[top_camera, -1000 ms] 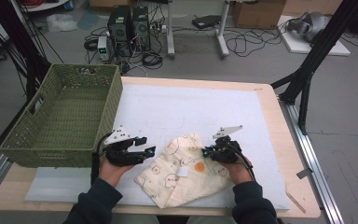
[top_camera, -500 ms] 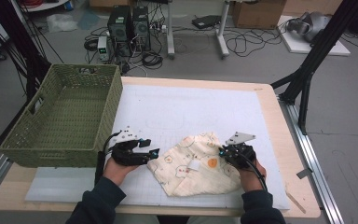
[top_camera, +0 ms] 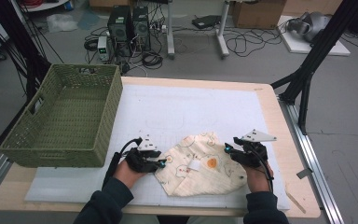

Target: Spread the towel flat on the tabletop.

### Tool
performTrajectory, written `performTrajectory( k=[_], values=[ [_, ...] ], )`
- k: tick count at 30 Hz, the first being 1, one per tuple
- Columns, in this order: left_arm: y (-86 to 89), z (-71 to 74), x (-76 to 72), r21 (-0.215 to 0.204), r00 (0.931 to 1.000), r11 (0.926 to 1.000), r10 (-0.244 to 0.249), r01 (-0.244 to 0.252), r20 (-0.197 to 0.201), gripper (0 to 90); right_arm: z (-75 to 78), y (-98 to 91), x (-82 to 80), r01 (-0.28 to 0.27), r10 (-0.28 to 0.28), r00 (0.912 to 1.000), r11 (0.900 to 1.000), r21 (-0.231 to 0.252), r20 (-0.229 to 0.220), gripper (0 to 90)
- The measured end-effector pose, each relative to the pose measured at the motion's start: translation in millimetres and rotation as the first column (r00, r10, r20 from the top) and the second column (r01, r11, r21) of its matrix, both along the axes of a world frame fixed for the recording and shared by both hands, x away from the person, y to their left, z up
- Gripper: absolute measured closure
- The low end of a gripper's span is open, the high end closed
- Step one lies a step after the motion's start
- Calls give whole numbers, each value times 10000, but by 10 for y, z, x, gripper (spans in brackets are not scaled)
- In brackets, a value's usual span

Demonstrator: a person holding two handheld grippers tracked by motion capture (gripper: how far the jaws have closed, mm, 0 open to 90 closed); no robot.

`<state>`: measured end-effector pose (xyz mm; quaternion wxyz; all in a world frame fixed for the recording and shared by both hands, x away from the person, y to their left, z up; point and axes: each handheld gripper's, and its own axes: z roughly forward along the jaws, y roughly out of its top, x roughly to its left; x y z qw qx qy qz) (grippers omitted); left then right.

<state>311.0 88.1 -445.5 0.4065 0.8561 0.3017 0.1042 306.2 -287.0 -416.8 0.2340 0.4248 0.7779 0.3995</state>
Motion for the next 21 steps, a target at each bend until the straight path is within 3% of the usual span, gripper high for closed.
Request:
performTrajectory(
  k=[1,2,5,7,11,15,18,21],
  values=[
    [26,1,24,-125,9998,9999,31,-34,-179,783,1,-6,2,14,-14,10000,10000,47,10,538],
    [39,-1,44,-228,9994,9997,50,-58,-332,850,3,-8,1,18,-18,10000,10000,73,16,542],
    [72,35,106,-54,9985,9986,527,-528,-170,864,7,1,-5,-31,31,10000,10000,88,21,549],
    [136,88,178,-179,9929,9927,1193,-1192,51,865,8,-1,-3,-56,55,10000,9999,106,44,549],
    [311,165,357,-598,9713,9704,2360,-2339,292,865,-2,8,10,-10,9,10000,9998,184,38,535],
    [425,220,514,-836,9491,9493,3086,-3031,631,864,-9,31,54,-50,50,10000,9995,310,24,539],
    [431,205,565,-1129,9491,9472,3083,-3000,644,852,1,49,114,-43,42,10000,9996,263,34,557],
    [405,191,566,-1351,9551,9494,2923,-2836,488,724,-22,82,204,-128,128,9999,9999,54,-61,569]
  ],
)
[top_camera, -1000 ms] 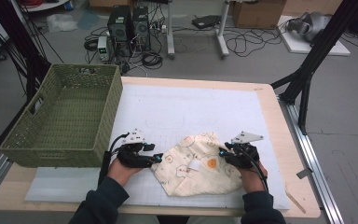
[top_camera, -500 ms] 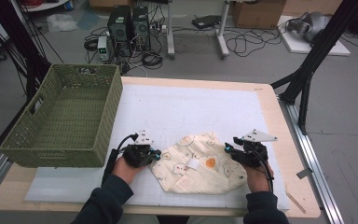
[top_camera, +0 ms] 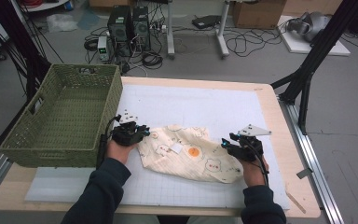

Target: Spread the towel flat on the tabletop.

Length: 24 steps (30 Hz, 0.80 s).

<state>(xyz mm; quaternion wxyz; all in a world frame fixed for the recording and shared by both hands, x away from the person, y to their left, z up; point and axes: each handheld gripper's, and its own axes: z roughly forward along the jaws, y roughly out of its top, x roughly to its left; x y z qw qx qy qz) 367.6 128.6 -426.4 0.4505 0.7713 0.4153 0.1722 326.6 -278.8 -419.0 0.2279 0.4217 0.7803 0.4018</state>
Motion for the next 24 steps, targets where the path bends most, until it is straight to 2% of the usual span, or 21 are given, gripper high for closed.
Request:
performTrajectory(
  k=[2,4,5,7,9,11,15,19,21,23,24],
  values=[
    [-27,10,-14,-117,9999,9999,-74,76,138,619,-24,20,73,-86,86,9999,10000,25,-143,569],
    [-45,24,-26,-330,9995,9994,-123,133,274,461,-37,51,147,-192,190,9995,9998,-79,-234,567],
    [-46,32,-36,-545,9991,9981,-267,285,337,439,-39,75,179,-297,293,9993,9995,-137,-240,564],
    [-48,54,-58,-729,9980,9965,-378,414,505,433,-36,134,233,-551,548,9985,9978,-362,-83,563],
    [-38,68,-76,-888,9969,9947,-456,512,637,400,-28,206,296,-855,848,9963,9944,-619,-140,559],
    [-30,67,-92,-1148,9957,9908,-650,722,654,371,-10,276,372,-1137,1125,9934,9915,-637,-224,544],
    [-1,39,-141,-1388,9941,9859,-847,935,683,306,2,412,525,-1493,1472,9883,9871,-578,-388,522],
    [35,16,-190,-1420,9939,9850,-890,976,654,300,-58,540,671,-1684,1643,9835,9844,-507,-763,486],
    [44,25,-201,-1358,9933,9852,-968,1047,638,301,-83,604,730,-1804,1745,9796,9822,-531,-995,496],
    [36,37,-215,-1338,9924,9847,-1033,1116,669,316,-102,654,778,-1868,1808,9785,9808,-556,-989,514],
    [29,37,-219,-1288,9924,9855,-1028,1108,672,329,-118,676,801,-1845,1775,9771,9815,-519,-1170,514]
  ],
)
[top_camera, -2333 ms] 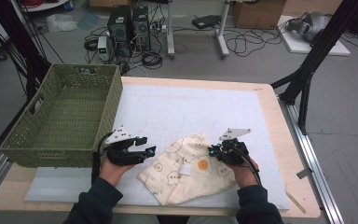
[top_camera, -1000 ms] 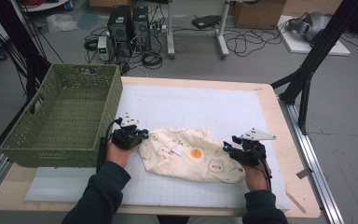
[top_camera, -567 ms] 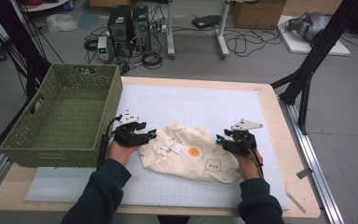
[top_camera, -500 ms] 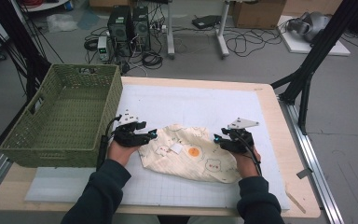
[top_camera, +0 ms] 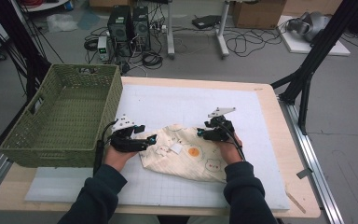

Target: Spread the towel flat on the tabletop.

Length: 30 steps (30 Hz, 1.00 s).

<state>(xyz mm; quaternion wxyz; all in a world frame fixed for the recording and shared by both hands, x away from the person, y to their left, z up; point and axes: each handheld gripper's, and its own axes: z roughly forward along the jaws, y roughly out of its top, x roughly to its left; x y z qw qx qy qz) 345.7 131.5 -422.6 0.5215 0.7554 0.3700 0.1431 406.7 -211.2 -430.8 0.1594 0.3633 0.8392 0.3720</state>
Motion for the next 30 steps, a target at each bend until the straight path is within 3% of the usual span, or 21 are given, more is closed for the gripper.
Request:
performTrajectory(
  k=[3,4,5,7,9,11,14,17,23,24,27,30],
  values=[
    [-8,-8,-2,146,9999,9999,-47,48,-101,337,-89,51,63,-260,246,9989,9991,-349,-403,598],
    [-6,-8,-1,201,9999,9998,-23,26,-114,340,-105,64,65,-368,353,9987,9984,-434,-355,672],
    [-4,-9,0,182,9999,9998,0,3,-126,341,-91,63,67,-552,536,9980,9973,-485,-334,814],
    [1,-7,1,162,9999,9998,70,-68,-133,349,-82,72,69,-859,840,9961,9932,-783,-271,891],
    [8,-8,3,216,9998,9997,101,-98,-172,357,-66,55,77,-604,603,9982,9922,-1091,-41,893],
    [10,-10,2,272,9997,9996,55,-49,-219,369,-45,-24,100,-80,98,9998,9940,-1089,161,894],
    [4,-12,-2,358,9997,9994,12,-3,-252,379,10,-180,126,1089,-1027,9928,9884,-1058,621,894],
    [-11,-17,-6,395,9995,9992,26,-14,-317,379,73,-352,151,2113,-2020,9738,9735,-872,1049,894],
    [-19,-35,20,447,9990,9988,227,-210,-374,389,131,-571,152,3758,-3657,9208,9249,-573,1354,892],
    [-19,-41,29,476,9988,9984,316,-297,-380,391,126,-583,155,3767,-3694,9208,9255,-402,1250,887],
    [-21,-65,70,570,9969,9967,604,-575,-507,420,144,-565,120,3636,-3587,9258,9313,-209,1190,756],
    [-33,-73,115,623,9949,9946,863,-830,-526,441,179,-574,40,3432,-3395,9300,9393,-22,1407,696]
  ],
)
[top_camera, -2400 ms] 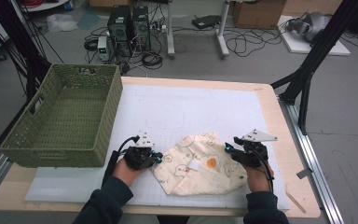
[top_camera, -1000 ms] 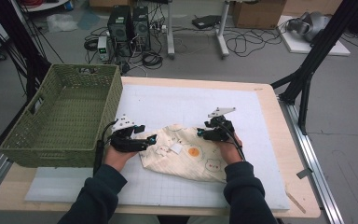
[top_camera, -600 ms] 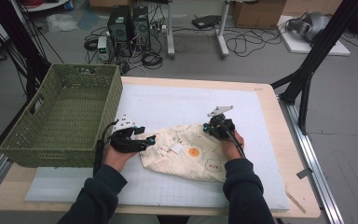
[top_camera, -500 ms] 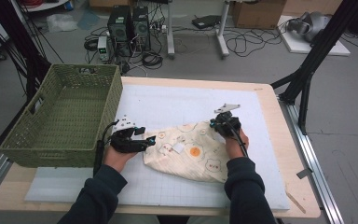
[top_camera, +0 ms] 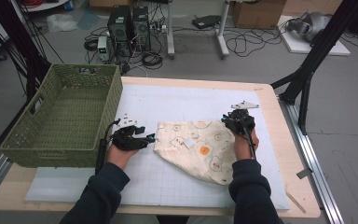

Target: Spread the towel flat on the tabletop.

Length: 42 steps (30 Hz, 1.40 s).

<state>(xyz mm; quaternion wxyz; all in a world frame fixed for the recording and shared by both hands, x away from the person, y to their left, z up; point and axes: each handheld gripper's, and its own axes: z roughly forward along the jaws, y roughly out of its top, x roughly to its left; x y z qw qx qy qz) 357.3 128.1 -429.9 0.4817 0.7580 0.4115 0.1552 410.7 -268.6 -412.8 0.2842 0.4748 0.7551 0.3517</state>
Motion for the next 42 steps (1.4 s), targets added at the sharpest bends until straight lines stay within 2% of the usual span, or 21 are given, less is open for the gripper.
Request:
performTrajectory(
  k=[4,6,10,11,12,13,15,18,20,21,22,23,25,26,30,33,36,37,40,41,42],
  values=[
    [-36,24,106,-15,9997,9997,247,-247,-29,453,48,-74,-127,-235,238,9997,9991,352,-98,640],
    [-75,18,168,79,9997,9997,250,-250,-4,481,90,-106,-211,-420,413,9991,9977,540,137,639],
    [-191,-42,327,626,9987,9977,291,-265,-411,474,147,-171,-392,-815,788,9958,9948,609,463,639],
    [-227,-64,355,609,9989,9979,256,-232,-382,464,156,-189,-438,-856,825,9954,9942,651,497,636],
    [-262,-88,384,676,9981,9976,209,-170,-579,461,161,-209,-481,-928,893,9946,9935,664,537,632],
    [-301,-112,416,1009,9968,9949,96,-16,-794,458,162,-225,-526,-961,918,9940,9927,732,590,630],
    [-384,-146,446,1347,9966,9908,6,107,-829,455,156,-252,-609,-1069,1018,9928,9907,847,629,624],
    [-483,-170,458,1567,9964,9871,-193,321,-829,468,123,-277,-715,-1262,1205,9905,9880,889,665,614],
    [-547,-176,444,2199,9982,9746,-313,417,-502,503,86,-275,-769,-1351,1291,9896,9858,1001,638,608],
    [-558,-168,447,2205,9979,9742,-376,485,-535,545,66,-272,-786,-1405,1347,9889,9850,1003,619,604],
    [-562,-153,456,2231,9970,9728,-500,621,-594,655,45,-265,-797,-1437,1378,9885,9843,1028,620,602],
    [-569,-150,462,2277,9963,9709,-624,741,-585,826,31,-256,-805,-1477,1427,9883,9833,1062,533,601],
    [-567,-127,510,2263,9951,9716,-513,692,-842,864,23,-238,-804,-1569,1519,9868,9826,990,562,602],
    [-557,-109,532,2457,9973,9681,-337,489,-656,867,24,-230,-805,-1601,1552,9865,9815,1054,530,601],
    [-426,-66,619,1983,9980,9794,480,-388,-418,868,10,-220,-804,-1593,1545,9867,9808,1121,500,576],
    [-331,-63,680,1876,9951,9779,972,-920,-187,867,-14,-235,-799,-1518,1471,9880,9811,1200,474,576],
    [-234,-69,768,1887,9888,9715,1485,-1433,-136,868,-32,-252,-803,-1465,1425,9889,9820,1195,411,576],
    [-210,-77,786,1715,9854,9709,1700,-1670,-27,868,-36,-254,-807,-1420,1383,9897,9822,1226,383,577],
    [-149,-102,803,1510,9837,9731,1788,-1742,-171,858,-50,-277,-808,-1367,1330,9904,9829,1233,376,575],
    [-143,-97,800,1387,9842,9753,1760,-1718,-181,821,-54,-283,-808,-1333,1298,9909,9831,1255,361,574],
    [-139,-82,793,1245,9831,9758,1826,-1797,-122,707,-57,-290,-805,-1321,1282,9910,9831,1271,388,573]
  ],
)
